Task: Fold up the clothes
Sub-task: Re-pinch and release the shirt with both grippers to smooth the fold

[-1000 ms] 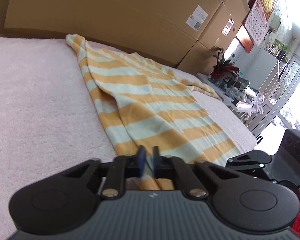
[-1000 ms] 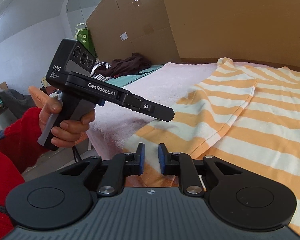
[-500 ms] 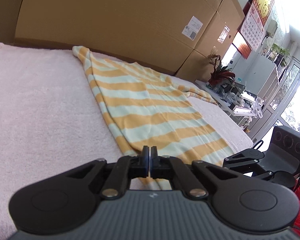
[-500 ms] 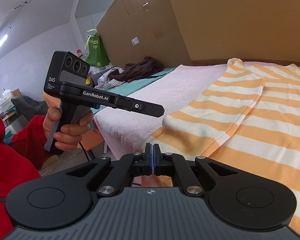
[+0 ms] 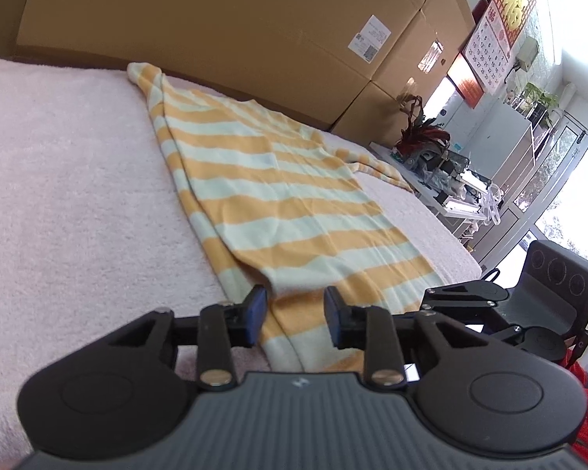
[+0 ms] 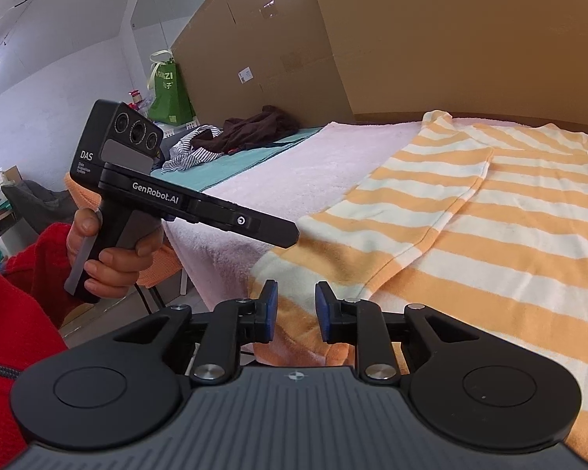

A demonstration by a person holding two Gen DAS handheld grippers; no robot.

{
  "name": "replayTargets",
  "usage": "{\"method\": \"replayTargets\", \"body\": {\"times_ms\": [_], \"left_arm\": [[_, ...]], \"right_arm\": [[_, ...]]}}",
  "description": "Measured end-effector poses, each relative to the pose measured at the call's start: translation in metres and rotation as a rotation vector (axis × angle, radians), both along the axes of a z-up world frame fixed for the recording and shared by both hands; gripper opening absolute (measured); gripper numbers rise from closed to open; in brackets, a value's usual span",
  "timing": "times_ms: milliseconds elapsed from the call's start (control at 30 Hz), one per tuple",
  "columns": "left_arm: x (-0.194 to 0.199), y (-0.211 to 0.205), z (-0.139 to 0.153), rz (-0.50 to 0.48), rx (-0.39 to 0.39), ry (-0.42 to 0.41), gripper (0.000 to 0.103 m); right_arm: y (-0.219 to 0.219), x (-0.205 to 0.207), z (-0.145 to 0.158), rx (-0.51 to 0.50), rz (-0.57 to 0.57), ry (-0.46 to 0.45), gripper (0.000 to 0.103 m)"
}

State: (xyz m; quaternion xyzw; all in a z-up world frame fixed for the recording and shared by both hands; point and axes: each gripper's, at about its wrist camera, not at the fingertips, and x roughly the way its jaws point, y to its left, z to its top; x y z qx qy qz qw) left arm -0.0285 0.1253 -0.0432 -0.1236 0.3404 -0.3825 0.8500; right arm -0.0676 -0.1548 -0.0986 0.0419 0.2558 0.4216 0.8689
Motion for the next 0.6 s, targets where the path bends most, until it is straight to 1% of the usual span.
{"method": "replayTargets", "body": {"times_ms": [33, 67, 133, 200, 367, 467, 533, 600], "left_arm": [[0.000, -0.001, 0.000, 0.002, 0.006, -0.007, 0.003], [0.000, -0.002, -0.001, 0.005, 0.012, -0.014, 0.000], [-0.001, -0.002, -0.001, 0.010, 0.021, -0.024, 0.000], [-0.004, 0.002, 0.003, 0.013, 0.019, -0.032, 0.000], [-0.013, 0.016, 0.013, 0.024, -0.006, -0.048, 0.000], [-0.013, 0.015, 0.007, 0.029, 0.011, -0.029, 0.000], [-0.011, 0.013, 0.000, 0.032, 0.028, -0.011, 0.000], [-0.010, 0.012, -0.004, 0.027, 0.016, 0.003, 0.000]], "right_arm": [[0.000, 0.000, 0.000, 0.001, -0.002, 0.000, 0.023], [0.000, 0.000, 0.000, 0.002, -0.004, 0.001, 0.023], [-0.001, -0.001, 0.000, 0.004, -0.011, -0.006, 0.018], [-0.004, -0.002, 0.003, 0.012, -0.015, -0.011, 0.016], [-0.012, -0.003, 0.005, 0.044, -0.012, 0.007, 0.016], [-0.015, -0.002, 0.004, 0.054, -0.018, 0.021, 0.017], [-0.019, -0.001, 0.003, 0.058, -0.041, 0.033, 0.018], [-0.025, -0.001, 0.002, 0.061, -0.068, 0.042, 0.020]]}}
